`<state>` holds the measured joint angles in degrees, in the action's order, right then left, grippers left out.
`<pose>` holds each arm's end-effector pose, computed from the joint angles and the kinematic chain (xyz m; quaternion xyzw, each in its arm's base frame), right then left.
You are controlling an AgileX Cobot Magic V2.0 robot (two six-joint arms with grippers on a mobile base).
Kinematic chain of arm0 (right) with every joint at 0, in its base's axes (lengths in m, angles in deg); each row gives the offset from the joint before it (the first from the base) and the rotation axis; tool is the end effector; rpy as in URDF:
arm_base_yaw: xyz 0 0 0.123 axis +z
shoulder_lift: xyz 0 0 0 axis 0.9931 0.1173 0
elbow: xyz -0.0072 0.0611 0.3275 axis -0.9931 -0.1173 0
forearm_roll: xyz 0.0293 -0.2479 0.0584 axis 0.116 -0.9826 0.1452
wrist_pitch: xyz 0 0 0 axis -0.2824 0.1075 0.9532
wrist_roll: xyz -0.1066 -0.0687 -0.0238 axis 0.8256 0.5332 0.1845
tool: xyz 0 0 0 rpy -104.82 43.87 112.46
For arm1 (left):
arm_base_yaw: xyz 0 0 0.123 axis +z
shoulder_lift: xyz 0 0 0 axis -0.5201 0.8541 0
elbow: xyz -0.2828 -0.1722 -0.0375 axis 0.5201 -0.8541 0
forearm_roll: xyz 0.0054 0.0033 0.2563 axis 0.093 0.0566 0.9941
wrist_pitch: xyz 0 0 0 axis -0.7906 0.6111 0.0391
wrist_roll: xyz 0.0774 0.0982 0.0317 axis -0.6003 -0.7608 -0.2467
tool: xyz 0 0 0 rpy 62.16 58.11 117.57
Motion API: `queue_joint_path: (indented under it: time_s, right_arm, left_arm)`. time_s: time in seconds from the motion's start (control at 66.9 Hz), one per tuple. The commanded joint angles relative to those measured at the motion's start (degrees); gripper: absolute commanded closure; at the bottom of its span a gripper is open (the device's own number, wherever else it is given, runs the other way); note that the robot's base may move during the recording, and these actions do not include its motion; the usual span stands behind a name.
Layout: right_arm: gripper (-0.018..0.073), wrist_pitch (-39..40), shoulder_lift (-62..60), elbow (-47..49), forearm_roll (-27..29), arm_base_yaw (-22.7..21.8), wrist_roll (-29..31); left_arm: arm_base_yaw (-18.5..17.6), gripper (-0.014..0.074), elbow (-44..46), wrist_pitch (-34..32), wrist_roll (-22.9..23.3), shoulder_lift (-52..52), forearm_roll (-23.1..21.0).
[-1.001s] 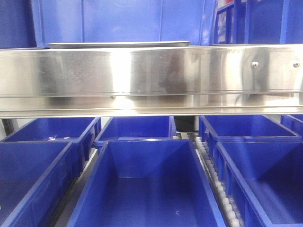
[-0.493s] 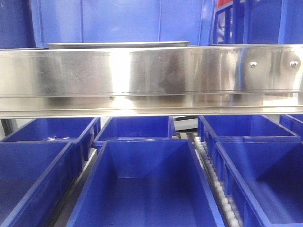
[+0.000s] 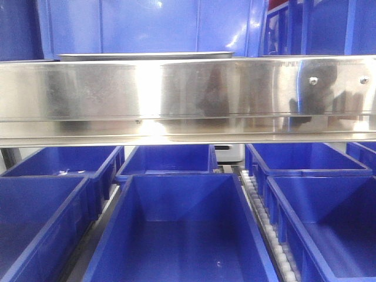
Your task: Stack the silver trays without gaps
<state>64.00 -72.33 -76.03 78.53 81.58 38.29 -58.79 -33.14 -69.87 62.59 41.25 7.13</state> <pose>0.0511 -0.0011 0.2111 -0.0119 0.6925 -0.0316 0.7206 0.0907 -0.0470 0.3969 0.1100 0.6376 -0.2314 0.7265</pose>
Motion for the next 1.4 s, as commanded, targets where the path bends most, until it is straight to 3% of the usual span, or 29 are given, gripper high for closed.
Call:
queue_joint_path:
  time_s: [0.0, 0.732, 0.792, 0.881, 0.926, 0.971, 1.135, 1.315, 1.389]
  right_arm:
    - [0.0581, 0.65, -0.37, -0.02, 0.14, -0.26, 0.51]
    - [0.0581, 0.65, -0.37, -0.02, 0.14, -0.26, 0.51]
    - [0.0581, 0.65, -0.37, -0.02, 0.14, -0.26, 0.51]
    - [0.0581, 0.65, -0.37, -0.02, 0.14, -0.26, 0.51]
    - [0.0581, 0.65, -0.37, -0.02, 0.14, -0.26, 0.51]
    - [0.0581, 0.65, -0.37, -0.02, 0.14, -0.26, 0.51]
    - [0.0581, 0.65, -0.37, -0.02, 0.14, -0.26, 0.51]
    - [0.0581, 0.65, -0.37, -0.02, 0.14, -0.26, 0.51]
    - [0.0581, 0.65, -0.37, -0.02, 0.14, -0.26, 0.51]
  left_arm:
    - [-0.42, 0.0603, -0.08, -0.84, 0.23, -0.32, 0.28]
    - [0.39, 0.0603, -0.49, 0.82, -0.26, -0.32, 0.45]
    - [1.98, 0.0603, -0.96, 0.68, -7.10, -0.32, -3.47]
    - [5.22, 0.0603, -2.04, 0.00, -27.37, -0.66, -16.86]
    - [7.52, 0.0603, -2.89, -1.32, -34.88, -0.89, -21.84]
    - [9.55, 0.0603, -4.33, -3.71, -40.20, -1.02, -24.16]
    - [16.20, 0.0603, -11.38, -8.01, -41.50, -3.63, -24.35]
    - [19.74, 0.0603, -20.33, -8.01, -41.25, -12.06, -26.30]
    - [21.00, 0.0603, -23.58, -7.89, -38.98, -16.50, -26.44]
